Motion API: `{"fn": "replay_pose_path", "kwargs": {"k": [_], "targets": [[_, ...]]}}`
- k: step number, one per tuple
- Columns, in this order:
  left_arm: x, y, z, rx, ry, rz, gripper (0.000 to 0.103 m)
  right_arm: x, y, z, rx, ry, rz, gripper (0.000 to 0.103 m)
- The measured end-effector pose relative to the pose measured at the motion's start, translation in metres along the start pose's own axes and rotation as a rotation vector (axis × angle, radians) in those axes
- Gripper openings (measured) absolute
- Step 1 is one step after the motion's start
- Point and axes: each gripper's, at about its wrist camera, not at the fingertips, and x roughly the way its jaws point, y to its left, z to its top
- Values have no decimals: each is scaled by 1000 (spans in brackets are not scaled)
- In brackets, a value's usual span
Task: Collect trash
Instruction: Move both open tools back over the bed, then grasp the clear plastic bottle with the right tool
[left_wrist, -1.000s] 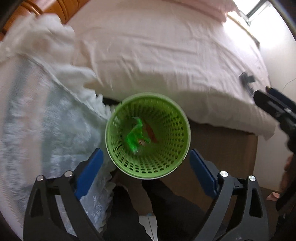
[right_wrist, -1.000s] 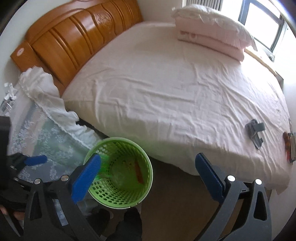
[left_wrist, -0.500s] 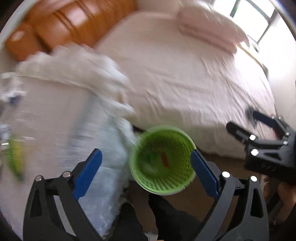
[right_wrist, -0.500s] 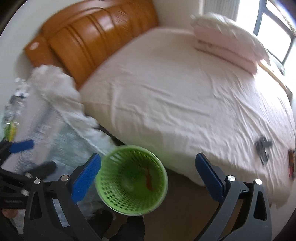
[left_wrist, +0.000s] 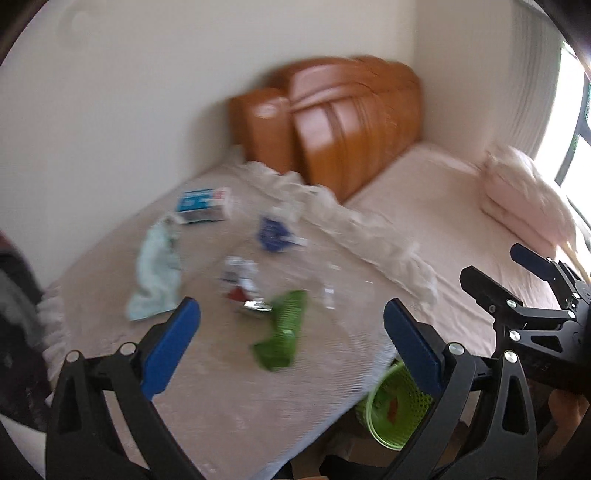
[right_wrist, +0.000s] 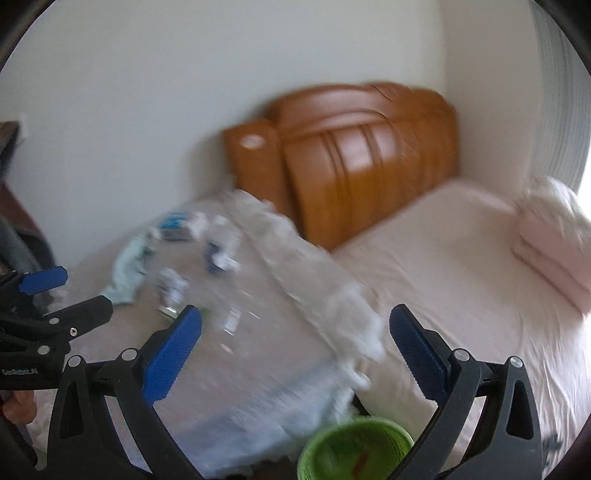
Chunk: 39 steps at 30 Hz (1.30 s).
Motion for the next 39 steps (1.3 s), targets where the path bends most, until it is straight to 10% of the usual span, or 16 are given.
{"fn": "replay_pose_path", "kwargs": {"k": [25,39], "targets": [[7,96,-25,-176,38,31,95,28,69,12,-66,40,75,101],[33,94,-45,-132,115,32,95,149,37,-34,-116,338,36,101]]}}
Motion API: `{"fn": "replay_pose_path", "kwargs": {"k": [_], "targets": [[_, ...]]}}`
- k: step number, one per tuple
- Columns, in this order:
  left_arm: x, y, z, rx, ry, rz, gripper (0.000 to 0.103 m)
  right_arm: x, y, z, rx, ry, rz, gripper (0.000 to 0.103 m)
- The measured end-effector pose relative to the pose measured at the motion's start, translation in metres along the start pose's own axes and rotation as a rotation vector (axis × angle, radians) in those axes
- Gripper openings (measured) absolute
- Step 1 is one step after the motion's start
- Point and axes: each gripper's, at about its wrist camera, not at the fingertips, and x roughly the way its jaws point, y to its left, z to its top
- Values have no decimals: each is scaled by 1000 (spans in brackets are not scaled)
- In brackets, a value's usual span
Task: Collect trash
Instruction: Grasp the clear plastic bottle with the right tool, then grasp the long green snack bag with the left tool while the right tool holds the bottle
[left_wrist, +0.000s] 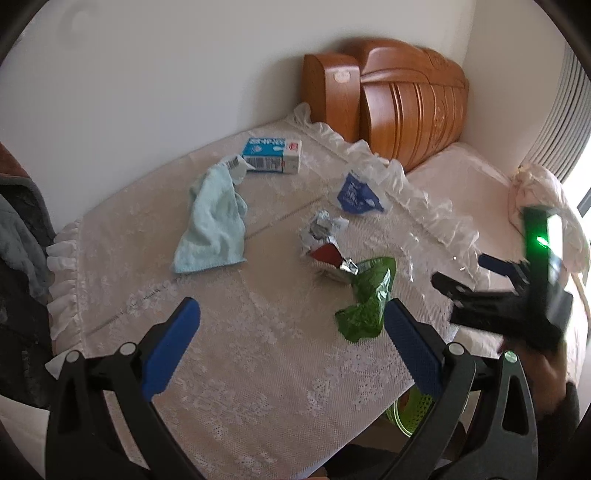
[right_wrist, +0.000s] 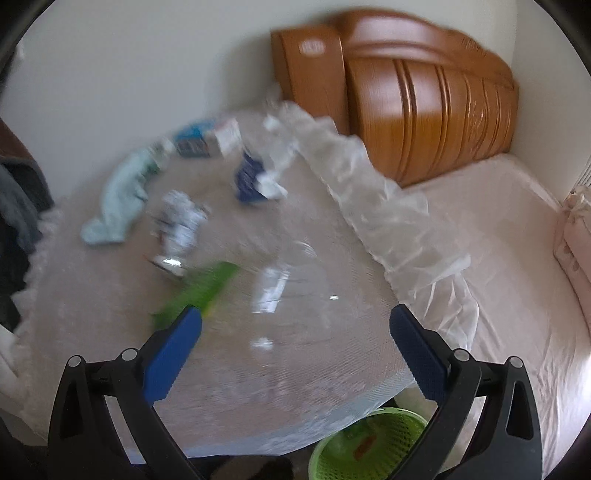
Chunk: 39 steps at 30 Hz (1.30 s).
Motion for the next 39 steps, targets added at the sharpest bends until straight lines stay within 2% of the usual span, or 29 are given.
{"fn": "replay_pose_path", "kwargs": {"k": [4,12,13,16,18,19,24,29,34,39], "targets": [[6,-4,-4,5,23,-5,95,23,-2,6,-11,47,19,101],[15,-17,-10,31,49,13,95,62,9,25,-57,154,-37,101],[16,-18,-10,32,51,16,95,63,9,26,-60,160,-43,99],[20,-22,-10,36,56,25,95,65,6,24,-51,186,-34,79],[24,-25,-10,44,62,28,95,65,2,22,-41,194,-13,72],[28,-28,-10,51,67,26,95,64,1,20,-38,197,-1,65],[50,-42,-10,86,99,-6,95,61,-10,17,-8,194,44,63],[91,-63,-10,140,152,-45,95,48,-22,13,31,173,112,63],[133,-81,-6,183,223,-37,81,30,-34,11,65,140,155,63],[158,-96,-5,234,271,-19,67,9,-48,12,101,91,185,63]]}}
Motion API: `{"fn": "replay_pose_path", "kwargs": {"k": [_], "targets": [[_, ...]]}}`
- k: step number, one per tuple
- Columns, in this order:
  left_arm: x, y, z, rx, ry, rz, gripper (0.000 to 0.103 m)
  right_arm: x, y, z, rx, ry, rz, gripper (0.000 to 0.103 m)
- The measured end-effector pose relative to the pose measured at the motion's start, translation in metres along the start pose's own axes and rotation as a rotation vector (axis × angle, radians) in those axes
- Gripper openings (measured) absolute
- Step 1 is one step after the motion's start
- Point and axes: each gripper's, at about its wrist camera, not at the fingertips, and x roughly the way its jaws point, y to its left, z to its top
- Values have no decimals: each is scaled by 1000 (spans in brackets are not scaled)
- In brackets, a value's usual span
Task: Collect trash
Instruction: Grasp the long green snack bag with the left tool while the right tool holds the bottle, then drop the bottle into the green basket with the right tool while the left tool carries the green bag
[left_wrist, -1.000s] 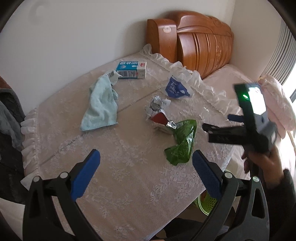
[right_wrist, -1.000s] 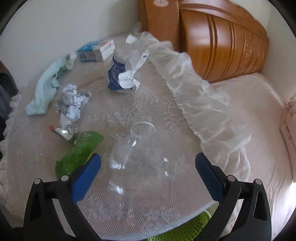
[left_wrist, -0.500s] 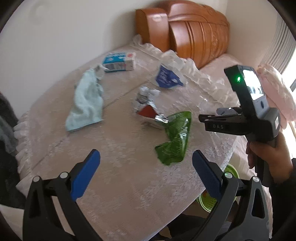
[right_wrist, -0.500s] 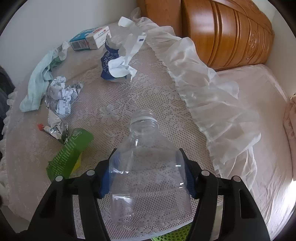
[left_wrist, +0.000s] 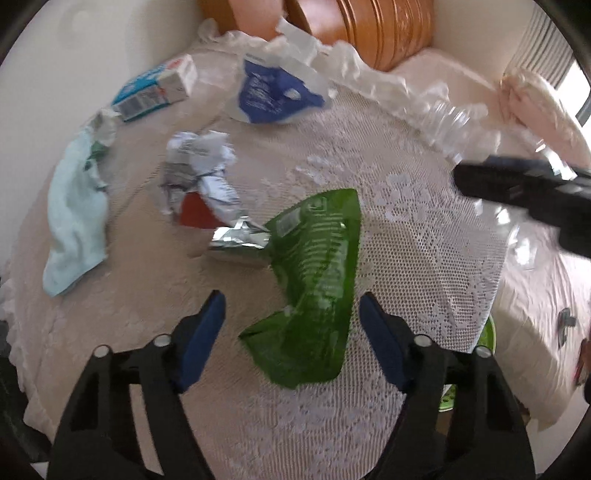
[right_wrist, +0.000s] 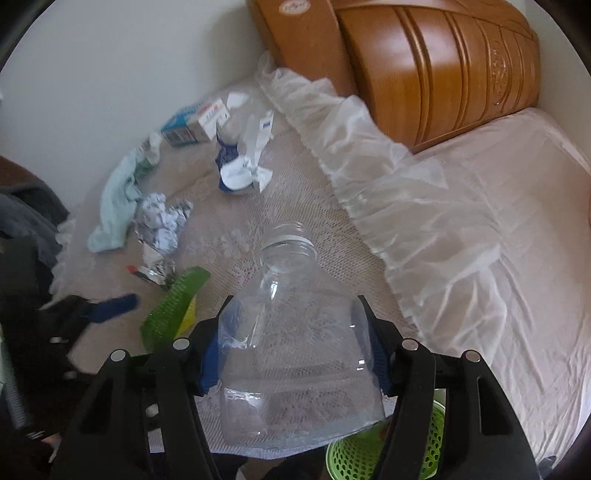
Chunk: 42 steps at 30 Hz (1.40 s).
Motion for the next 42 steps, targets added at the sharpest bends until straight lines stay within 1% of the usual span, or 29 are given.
{"fn": "replay_pose_path", "kwargs": {"k": [1,3,4,5,6,7,11,13,18,21,24,28,31,34,36,37,38,40,41,42], "targets": [[4,-3,1,5,9,2,63,-5,-2,-1,7,-11,7,63],[6,-3,2,-2,10,-5,60,-9,-5,0,16,-23,10,63],[5,-3,3,-8,8,-11,55,-12,-7,0,23,-30,12,63],[5,-3,4,-10,8,-23,52,-14,-8,0,27,-33,13,63],[4,-4,4,-12,8,-30,44,-15,-9,1,33,-37,15,63],[3,-4,5,-14,4,-28,40,-17,-10,0,41,-43,21,63],[0,-3,3,-14,-5,-20,37,-17,-9,0,62,-51,38,63],[-6,0,-1,-33,-13,-41,36,-18,-7,-1,66,-56,41,63],[-29,13,-10,-61,-64,-78,33,-24,-3,-5,80,-73,56,63],[-41,18,-17,-77,-81,-100,32,-32,0,-9,78,-98,57,63],[-57,21,-24,-82,-105,-126,32,-48,1,-17,78,-139,57,63],[-83,13,-34,-53,-152,-158,32,-78,-6,-43,102,-187,30,63],[-98,4,-34,-17,-174,-188,32,-105,-22,-81,150,-213,-25,63],[-116,-17,-34,58,-205,-231,32,-117,-41,-117,208,-194,-88,63],[-125,-38,-35,117,-216,-269,32,-114,-60,-147,263,-157,-125,63],[-127,-46,-36,138,-216,-283,32,-106,-74,-166,312,-121,-143,63],[-129,-58,-37,171,-213,-297,32,-101,-81,-176,336,-108,-150,63],[-129,-78,-40,223,-207,-303,32,-75,-104,-208,412,-47,-164,64],[-129,-88,-41,249,-200,-306,32,-63,-113,-218,437,-23,-175,64],[-128,-96,-43,270,-193,-307,32,-49,-122,-229,466,6,-187,67]]}}
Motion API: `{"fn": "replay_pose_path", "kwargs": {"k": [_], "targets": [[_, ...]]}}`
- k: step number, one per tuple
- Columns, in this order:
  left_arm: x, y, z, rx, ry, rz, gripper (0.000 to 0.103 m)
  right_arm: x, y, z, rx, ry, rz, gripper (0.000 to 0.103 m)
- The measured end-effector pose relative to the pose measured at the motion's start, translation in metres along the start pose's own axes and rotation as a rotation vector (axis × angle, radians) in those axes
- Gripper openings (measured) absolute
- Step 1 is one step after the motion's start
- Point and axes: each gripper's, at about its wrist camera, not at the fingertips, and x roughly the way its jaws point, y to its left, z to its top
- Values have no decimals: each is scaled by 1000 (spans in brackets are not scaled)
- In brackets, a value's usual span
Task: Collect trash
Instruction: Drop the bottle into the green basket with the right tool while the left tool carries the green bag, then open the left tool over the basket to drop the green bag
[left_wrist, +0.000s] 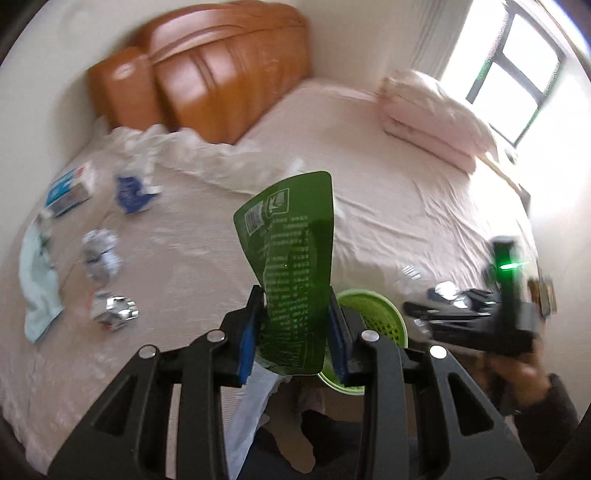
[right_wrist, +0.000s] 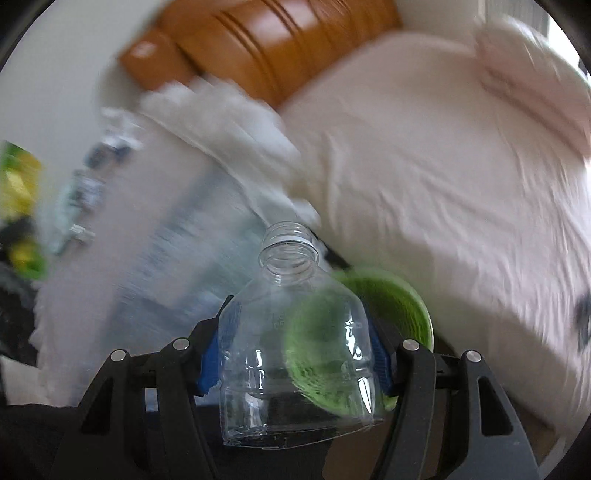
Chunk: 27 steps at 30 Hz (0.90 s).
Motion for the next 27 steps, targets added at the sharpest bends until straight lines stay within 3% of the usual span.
{"fn": "replay_pose_path", "kwargs": {"k": [2,3,7,8,15,21,23,24,25,27], "targets": [[6,-14,0,38,20,1,32,24,-17,-11,47,39,-21,87],[9,-18,0,50,28,-1,32,34,-23,-15,72,56,-47,91],[20,-39,2,97,60,-6,32,36,-43,-21,156,53,-69,94],[23,-45,2,109,67,-9,32,26,-48,-21,174,31,-67,100],[56,-95,-5,190,127,-65,32,-35,-69,-12,159,-78,-146,101],[114,-132,-19,245,246,-88,33,-66,-89,-12,148,-127,-182,101],[136,-139,-27,253,309,-90,46,-68,-91,-13,141,-123,-191,101],[148,-142,-32,254,344,-104,72,-68,-92,-14,138,-120,-196,101],[159,-145,-38,253,369,-102,89,-66,-93,-15,136,-119,-199,101],[171,-149,-46,264,385,-93,90,-60,-97,-17,140,-100,-198,101]]}}
